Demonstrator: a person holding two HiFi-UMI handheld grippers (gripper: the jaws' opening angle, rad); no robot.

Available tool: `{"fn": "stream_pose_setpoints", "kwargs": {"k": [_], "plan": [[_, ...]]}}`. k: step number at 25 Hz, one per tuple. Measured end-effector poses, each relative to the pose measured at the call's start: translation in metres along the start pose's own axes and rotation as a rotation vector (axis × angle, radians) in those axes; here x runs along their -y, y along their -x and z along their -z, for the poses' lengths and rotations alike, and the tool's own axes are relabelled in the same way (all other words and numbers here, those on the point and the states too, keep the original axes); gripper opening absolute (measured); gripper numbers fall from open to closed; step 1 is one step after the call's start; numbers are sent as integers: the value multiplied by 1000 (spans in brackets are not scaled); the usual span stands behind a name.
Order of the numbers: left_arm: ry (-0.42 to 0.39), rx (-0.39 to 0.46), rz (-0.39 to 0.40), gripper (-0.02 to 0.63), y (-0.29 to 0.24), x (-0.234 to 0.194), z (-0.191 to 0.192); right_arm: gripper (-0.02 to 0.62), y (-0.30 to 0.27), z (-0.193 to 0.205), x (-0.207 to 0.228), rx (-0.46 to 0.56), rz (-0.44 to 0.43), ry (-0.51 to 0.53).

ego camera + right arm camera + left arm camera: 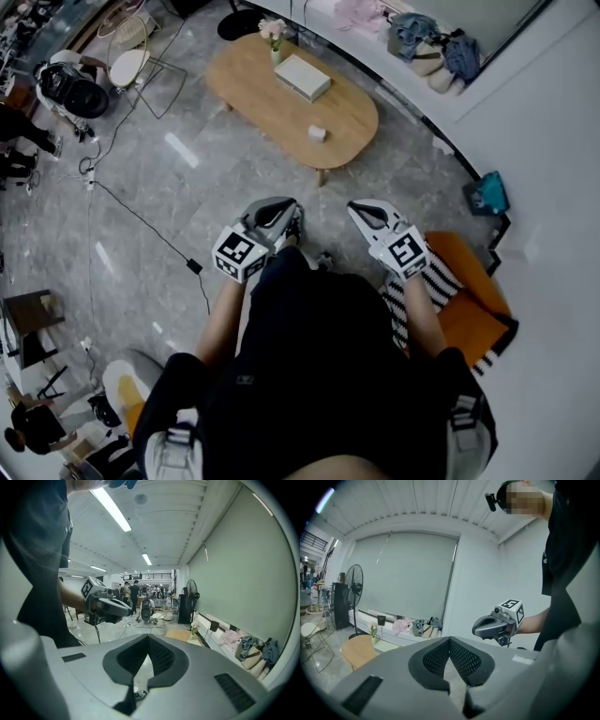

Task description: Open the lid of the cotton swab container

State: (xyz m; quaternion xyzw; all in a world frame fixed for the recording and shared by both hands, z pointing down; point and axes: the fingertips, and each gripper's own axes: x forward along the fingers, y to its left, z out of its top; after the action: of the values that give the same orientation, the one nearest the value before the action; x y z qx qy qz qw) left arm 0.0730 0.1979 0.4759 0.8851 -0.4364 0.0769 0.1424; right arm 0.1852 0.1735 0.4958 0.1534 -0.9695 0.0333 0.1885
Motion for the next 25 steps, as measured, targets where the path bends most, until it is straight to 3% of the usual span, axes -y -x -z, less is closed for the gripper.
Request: {"fn": "stream_pose_setpoints", "kwargs": {"k": [25], "plan": [[-9,-29,168,0,-81,-144,-52,-5,-115,-46,100,-40,99,-50]]}}
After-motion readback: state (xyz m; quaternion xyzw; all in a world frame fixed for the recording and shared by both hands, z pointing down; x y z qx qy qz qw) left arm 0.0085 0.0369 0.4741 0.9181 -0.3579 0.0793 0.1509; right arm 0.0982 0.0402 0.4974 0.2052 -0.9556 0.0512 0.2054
